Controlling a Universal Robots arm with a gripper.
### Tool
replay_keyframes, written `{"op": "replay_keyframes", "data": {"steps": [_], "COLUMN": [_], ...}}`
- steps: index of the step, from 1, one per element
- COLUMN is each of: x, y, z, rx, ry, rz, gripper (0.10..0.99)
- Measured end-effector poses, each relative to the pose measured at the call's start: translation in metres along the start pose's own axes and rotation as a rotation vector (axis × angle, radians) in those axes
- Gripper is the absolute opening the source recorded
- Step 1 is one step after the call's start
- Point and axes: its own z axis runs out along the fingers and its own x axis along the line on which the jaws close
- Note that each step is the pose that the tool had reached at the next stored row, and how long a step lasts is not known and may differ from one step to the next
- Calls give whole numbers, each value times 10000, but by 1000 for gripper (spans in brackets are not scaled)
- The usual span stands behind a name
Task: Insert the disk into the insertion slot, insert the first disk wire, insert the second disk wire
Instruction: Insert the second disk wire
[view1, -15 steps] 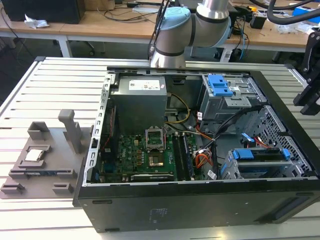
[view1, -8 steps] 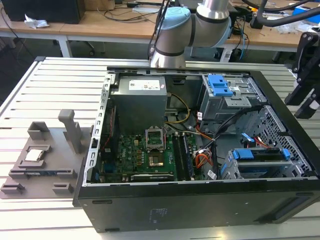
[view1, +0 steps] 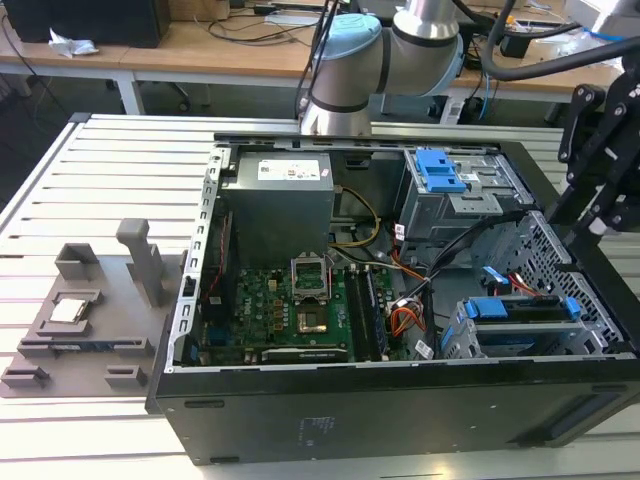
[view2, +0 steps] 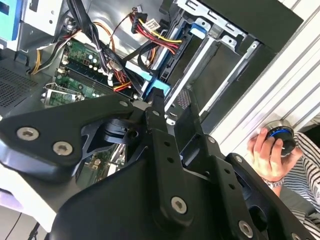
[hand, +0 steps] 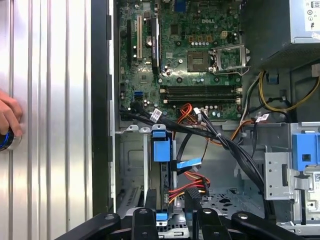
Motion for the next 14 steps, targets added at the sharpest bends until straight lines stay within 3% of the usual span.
{"op": "replay_keyframes", "data": {"steps": [7, 9, 14], "x": [-3, -10, -51], "y": [25, 67, 183], "z": [178, 259, 364], "rx": [0, 0, 1], "ry": [0, 4, 27], "rz": [-2, -21, -62], "gripper": [361, 361, 361]}}
